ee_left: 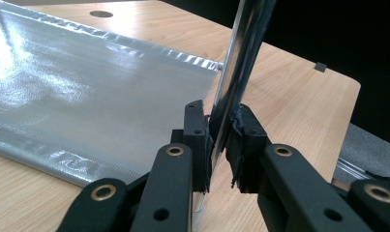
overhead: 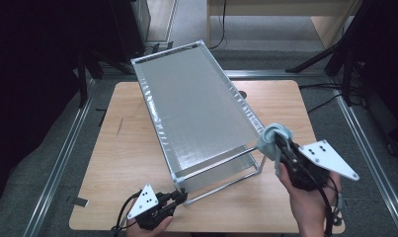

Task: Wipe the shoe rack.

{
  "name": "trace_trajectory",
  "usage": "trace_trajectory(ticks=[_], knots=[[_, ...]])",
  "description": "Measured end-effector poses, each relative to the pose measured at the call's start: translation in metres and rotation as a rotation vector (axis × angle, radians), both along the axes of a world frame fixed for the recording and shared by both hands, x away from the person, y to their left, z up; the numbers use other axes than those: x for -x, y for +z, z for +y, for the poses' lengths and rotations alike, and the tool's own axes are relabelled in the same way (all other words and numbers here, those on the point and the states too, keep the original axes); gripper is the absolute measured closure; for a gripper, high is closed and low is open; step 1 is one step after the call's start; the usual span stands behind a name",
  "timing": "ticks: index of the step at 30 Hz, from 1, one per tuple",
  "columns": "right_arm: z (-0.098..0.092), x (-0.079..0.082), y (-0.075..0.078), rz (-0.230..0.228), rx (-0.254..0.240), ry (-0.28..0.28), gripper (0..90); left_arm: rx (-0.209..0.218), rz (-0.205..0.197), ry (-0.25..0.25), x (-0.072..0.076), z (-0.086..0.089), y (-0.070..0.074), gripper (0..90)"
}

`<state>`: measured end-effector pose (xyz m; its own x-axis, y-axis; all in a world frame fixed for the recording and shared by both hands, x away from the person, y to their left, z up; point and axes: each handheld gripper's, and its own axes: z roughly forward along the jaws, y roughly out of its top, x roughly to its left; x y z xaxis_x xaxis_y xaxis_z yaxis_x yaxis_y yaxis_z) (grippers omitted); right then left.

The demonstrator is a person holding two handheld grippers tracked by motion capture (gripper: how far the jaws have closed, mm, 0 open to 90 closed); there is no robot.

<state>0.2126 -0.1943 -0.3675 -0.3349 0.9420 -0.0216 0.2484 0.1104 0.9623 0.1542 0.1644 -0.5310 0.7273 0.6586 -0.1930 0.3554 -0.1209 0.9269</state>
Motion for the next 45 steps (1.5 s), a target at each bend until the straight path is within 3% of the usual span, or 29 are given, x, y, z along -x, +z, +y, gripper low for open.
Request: trace_trajectory(ticks=[1, 2, 4, 7, 9, 11, 13, 15, 17, 20, 24, 26, 34, 35, 37, 40, 45], knots=[[0.017, -0.009, 0.004, -0.001, 0.011, 0.045, 83.1, 0.0, 0.0, 0.0, 0.0, 0.0, 0.0, 79.4], [0.017, -0.009, 0.004, -0.001, 0.011, 0.045, 83.1, 0.001, 0.0, 0.0, 0.0, 0.0, 0.0, 79.4], [0.035, -0.019, 0.002, 0.009, 0.041, 0.097, 82.4, 0.001, 0.0, 0.001, 0.0, 0.0, 0.0, 79.3], [0.058, -0.038, -0.012, 0.136, 0.067, 0.22, 70.3, 0.0, 0.0, 0.0, 0.0, 0.0, 0.0, 79.4], [0.068, -0.04, -0.02, 0.126, 0.072, 0.181, 55.9, 0.002, 0.002, -0.001, 0.001, 0.001, 0.0, 79.3], [0.068, -0.039, -0.022, 0.106, 0.011, 0.146, 43.4, 0.001, 0.002, -0.003, 0.001, 0.002, 0.0, 79.3], [0.066, -0.036, -0.023, 0.101, -0.046, 0.131, 38.7, 0.002, 0.002, -0.002, 0.001, 0.002, 0.0, 79.3], [0.068, -0.034, -0.026, 0.106, -0.042, 0.129, 34.5, 0.002, 0.002, -0.003, 0.001, 0.002, 0.0, 79.2], [0.071, -0.034, -0.033, 0.128, 0.002, 0.125, 32.4, 0.003, 0.002, -0.003, 0.001, 0.002, 0.0, 79.2], [0.071, -0.034, -0.035, 0.119, 0.005, 0.119, 36.4, 0.003, 0.003, -0.003, 0.0, 0.002, 0.0, 79.1], [0.077, -0.029, -0.034, 0.134, 0.012, 0.149, 64.7, 0.002, 0.004, -0.001, 0.001, 0.002, 0.0, 79.2], [0.083, -0.025, -0.033, 0.136, 0.013, 0.174, 72.6, 0.001, 0.004, 0.001, 0.001, 0.002, 0.0, 79.2], [0.129, -0.002, -0.035, 0.154, -0.021, 0.4, 77.8, 0.002, 0.008, 0.005, 0.001, 0.001, 0.0, 79.2], [0.141, 0.004, -0.036, 0.143, -0.004, 0.435, 77.9, 0.003, 0.009, 0.005, 0.001, 0.001, 0.0, 79.2], [0.142, 0.005, -0.037, 0.127, 0.017, 0.427, 77.9, 0.002, 0.01, 0.006, 0.001, 0.001, 0.0, 79.2], [0.131, -0.001, -0.038, 0.137, -0.006, 0.41, 77.8, -0.006, 0.009, 0.01, 0.001, 0.001, 0.0, 79.3], [0.089, -0.018, -0.036, 0.13, -0.003, 0.248, 77.8, -0.006, 0.01, 0.008, 0.001, 0.001, 0.0, 79.2]])
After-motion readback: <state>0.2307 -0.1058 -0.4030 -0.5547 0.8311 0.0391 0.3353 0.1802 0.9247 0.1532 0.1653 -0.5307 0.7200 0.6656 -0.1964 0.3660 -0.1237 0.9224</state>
